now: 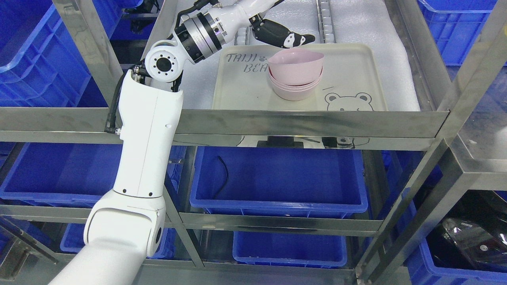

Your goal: Stack pink IKEA bowl on shelf middle layer

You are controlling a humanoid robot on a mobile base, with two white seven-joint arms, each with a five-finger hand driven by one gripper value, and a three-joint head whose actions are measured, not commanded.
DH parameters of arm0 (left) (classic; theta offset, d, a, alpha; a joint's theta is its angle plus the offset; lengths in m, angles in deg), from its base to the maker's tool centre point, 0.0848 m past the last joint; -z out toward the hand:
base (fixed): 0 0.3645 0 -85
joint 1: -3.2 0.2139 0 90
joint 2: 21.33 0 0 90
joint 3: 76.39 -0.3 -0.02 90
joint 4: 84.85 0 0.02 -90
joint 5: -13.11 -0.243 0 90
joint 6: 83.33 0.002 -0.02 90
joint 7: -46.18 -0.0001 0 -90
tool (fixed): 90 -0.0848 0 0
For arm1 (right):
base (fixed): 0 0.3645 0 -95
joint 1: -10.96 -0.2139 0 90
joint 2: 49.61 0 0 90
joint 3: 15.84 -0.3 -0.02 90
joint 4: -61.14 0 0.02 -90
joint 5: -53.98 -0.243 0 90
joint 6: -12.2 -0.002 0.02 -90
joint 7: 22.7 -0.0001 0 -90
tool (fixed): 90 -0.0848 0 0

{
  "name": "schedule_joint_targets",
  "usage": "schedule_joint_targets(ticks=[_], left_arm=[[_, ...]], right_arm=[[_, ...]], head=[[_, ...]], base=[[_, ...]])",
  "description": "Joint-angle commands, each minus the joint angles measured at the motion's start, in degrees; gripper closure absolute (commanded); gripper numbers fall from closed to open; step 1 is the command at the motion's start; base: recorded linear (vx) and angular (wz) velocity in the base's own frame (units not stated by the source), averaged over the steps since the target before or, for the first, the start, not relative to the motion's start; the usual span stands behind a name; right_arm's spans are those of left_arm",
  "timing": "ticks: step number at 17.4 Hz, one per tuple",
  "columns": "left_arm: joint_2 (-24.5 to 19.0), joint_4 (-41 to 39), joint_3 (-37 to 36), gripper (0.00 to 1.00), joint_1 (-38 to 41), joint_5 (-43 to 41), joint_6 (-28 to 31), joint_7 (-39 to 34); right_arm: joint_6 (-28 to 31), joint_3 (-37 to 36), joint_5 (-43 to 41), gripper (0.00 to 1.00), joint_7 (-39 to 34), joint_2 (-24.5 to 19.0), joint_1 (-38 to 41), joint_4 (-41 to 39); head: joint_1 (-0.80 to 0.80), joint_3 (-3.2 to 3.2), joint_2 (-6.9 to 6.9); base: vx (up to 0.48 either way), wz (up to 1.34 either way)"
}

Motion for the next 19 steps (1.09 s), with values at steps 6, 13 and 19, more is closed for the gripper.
schedule_joint_targets(ticks=[6,13,19], left_arm=[[-0.2,-10.6,-27.3,0.24,17.8,11.3,-6.0,-14.1],[-0.2,-12.0,-29.9,0.24,28.1,6.3,-15.6,-13.7],[-0.2,-11.7,-28.4,0.24,40.4,5.3,-17.2,-13.6]], right_arm=[[0.0,0.0,0.0,0.0,0.0,1.0,0.9,-1.0],[0.0,0.0,0.0,0.0,0.0,1.0,0.9,-1.0],[0.0,0.0,0.0,0.0,0.0,1.0,0.9,-1.0]], head=[[0.0,0.0,0.0],[0.0,0.0,0.0],[0.0,0.0,0.0]], base=[[0.0,0.0],[0.0,0.0],[0.0,0.0]])
